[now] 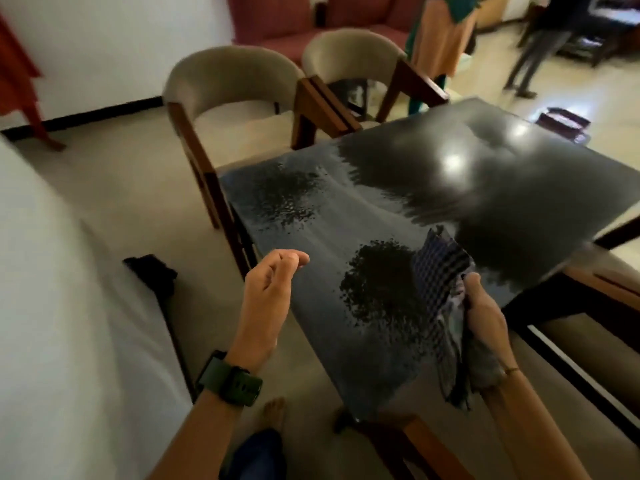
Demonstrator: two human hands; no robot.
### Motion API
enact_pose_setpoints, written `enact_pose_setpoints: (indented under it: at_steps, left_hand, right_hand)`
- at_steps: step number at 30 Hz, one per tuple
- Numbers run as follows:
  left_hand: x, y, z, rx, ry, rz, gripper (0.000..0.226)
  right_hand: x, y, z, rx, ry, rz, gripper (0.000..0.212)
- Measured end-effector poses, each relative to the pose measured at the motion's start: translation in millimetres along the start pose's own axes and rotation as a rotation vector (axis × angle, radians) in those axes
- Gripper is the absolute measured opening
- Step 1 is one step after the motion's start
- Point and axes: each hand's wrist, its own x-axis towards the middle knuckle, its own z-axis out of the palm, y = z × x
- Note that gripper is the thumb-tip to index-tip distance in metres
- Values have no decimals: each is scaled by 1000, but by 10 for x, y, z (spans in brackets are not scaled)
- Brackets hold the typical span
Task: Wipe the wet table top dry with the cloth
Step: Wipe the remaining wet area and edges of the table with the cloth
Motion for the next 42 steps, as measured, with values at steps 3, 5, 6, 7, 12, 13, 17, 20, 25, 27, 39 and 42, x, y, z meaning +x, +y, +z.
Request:
enact_pose_setpoints:
  at_steps: [3, 5, 6, 7, 12, 13, 17, 20, 25, 27, 39, 42]
  left_hand:
    - [558, -132, -12, 6, -150, -32, 26]
    - [883, -178, -4, 15, -259, -61, 26]
    - [1014, -198, 13, 26, -310, -70, 26]
    - [1122, -215, 34, 39, -352, -76, 26]
    - [1382, -262, 228, 45, -531, -102, 26]
    - [1396, -267, 272, 39, -565, -117, 27]
    - [1381, -321, 474, 51, -689, -122, 27]
    - [1347, -390, 560, 54, -782, -106, 26]
    - [1417, -559, 533, 74, -908, -96, 23]
    - [1511, -667, 510, 88, -977, -105, 23]
    - [2101, -779, 963, 146, -1264, -102, 22]
    - [1997, -733, 1104, 153, -1304, -58, 21]
  right_hand:
    - [92, 390, 235, -646, 156, -405, 32]
    - [80, 865, 426, -1168, 150, -410, 42]
    - [4, 1111, 532, -1431, 108, -328, 47]
    - [-73, 1353, 600, -1621, 72, -278, 52]
    - [-121, 1766, 642, -1769, 142, -302, 61]
    - [-84, 1772, 641, -1775, 155, -319, 62]
    - [116, 1724, 632, -1725, 206, -231, 62]
    - [627, 1478, 417, -1676, 386, -141, 60]
    - [1123, 1233, 242, -1598, 498, 22, 58]
    - [768, 1440, 411, -1597, 542, -11, 58]
    - [866, 1282, 190, -1495, 692, 193, 54]
    - [1447, 897, -191, -1444, 681, 242, 53]
